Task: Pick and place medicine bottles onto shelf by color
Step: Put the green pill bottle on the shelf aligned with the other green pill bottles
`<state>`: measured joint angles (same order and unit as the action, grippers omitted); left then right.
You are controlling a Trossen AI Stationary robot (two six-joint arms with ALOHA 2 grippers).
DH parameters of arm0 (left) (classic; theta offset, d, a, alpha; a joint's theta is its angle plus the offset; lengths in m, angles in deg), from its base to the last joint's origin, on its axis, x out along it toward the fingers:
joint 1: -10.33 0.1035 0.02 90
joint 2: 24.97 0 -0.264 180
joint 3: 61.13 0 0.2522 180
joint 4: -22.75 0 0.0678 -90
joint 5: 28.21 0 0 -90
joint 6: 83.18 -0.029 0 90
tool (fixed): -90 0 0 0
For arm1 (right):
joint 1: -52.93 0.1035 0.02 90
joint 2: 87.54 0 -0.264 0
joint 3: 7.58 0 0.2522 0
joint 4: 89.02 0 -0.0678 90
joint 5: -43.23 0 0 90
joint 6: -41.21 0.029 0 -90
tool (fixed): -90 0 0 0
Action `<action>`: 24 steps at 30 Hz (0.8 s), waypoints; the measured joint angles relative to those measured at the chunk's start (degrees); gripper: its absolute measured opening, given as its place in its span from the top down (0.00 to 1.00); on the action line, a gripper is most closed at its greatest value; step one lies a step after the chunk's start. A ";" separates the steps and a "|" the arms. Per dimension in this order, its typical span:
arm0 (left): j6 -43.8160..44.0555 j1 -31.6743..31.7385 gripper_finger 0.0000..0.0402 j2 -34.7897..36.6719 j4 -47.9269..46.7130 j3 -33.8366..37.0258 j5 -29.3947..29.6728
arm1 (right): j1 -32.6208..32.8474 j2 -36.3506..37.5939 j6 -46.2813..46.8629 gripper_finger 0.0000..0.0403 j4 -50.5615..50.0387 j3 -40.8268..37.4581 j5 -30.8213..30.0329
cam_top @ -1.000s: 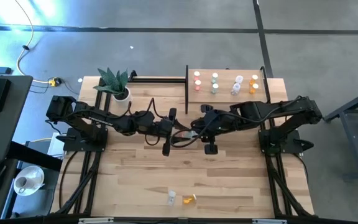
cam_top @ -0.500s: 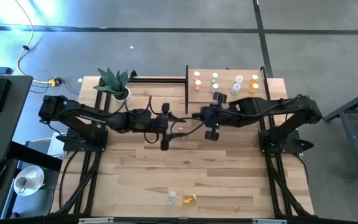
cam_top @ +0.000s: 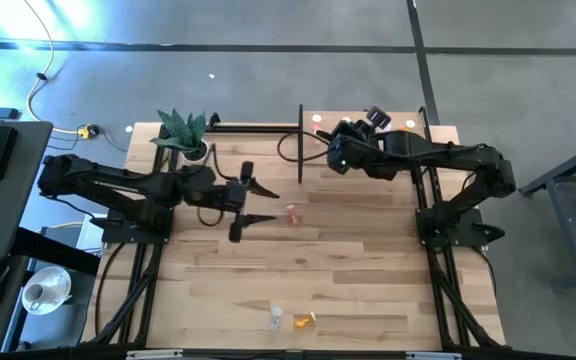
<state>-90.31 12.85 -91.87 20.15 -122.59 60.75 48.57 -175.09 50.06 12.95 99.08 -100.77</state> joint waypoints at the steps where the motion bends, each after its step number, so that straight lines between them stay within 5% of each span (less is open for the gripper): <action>1: -0.01 0.01 0.42 1.08 -0.83 0.00 -0.08 | -0.49 0.00 0.65 0.75 -0.01 0.00 0.45; 14: 1.22 0.04 0.42 7.01 -6.73 0.00 0.00 | -5.69 0.00 10.31 0.75 -5.05 0.00 30.66; 24: 1.98 0.04 0.42 6.94 -6.78 0.00 0.00 | -11.48 -1.85 11.54 0.75 -12.38 -0.02 32.76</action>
<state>-88.32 12.90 -84.93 13.38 -122.59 60.75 37.09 -176.94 61.60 0.57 99.07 -68.01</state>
